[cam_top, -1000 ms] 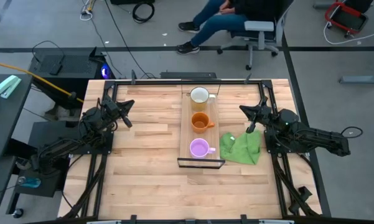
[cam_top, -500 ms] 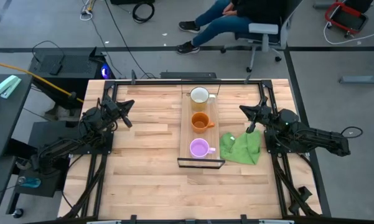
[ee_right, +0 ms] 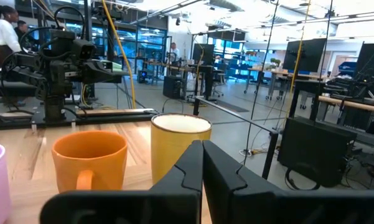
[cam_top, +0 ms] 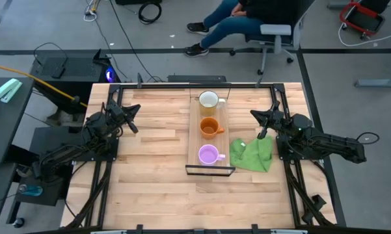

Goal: Stack small to large cups/mugs on shelf
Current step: Return to Home Position

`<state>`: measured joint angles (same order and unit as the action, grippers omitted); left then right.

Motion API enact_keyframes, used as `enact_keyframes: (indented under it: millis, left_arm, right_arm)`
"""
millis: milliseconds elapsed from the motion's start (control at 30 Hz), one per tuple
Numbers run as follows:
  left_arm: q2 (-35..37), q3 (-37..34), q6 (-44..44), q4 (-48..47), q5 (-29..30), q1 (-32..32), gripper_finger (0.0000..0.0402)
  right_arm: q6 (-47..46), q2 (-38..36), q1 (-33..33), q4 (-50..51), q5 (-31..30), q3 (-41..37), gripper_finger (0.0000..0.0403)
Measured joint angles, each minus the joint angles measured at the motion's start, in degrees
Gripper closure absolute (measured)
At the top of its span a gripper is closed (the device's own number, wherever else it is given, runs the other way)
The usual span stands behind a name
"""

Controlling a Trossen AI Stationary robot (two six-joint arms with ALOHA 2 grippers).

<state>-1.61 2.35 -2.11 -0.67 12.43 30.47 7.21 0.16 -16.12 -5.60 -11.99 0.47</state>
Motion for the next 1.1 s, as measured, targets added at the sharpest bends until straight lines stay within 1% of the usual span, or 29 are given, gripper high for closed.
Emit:
enact_keyframes:
  millis: [300, 667, 1100]
  left_arm:
    - [0.0, 0.0, 0.0, 0.0, 0.0, 0.0, 0.0366]
    - [0.0, 0.0, 0.0, 0.0, 0.0, 0.0, 0.0376]
    - [0.0, 0.0, 0.0, 0.0, 0.0, 0.0, 0.0367]
  right_arm:
    - [0.0, 0.0, 0.0, 0.0, 0.0, 0.0, 0.0391]
    - [0.0, 0.0, 0.0, 0.0, 0.0, 0.0, 0.0391]
    - [0.0, 0.0, 0.0, 0.0, 0.0, 0.0, 0.0391]
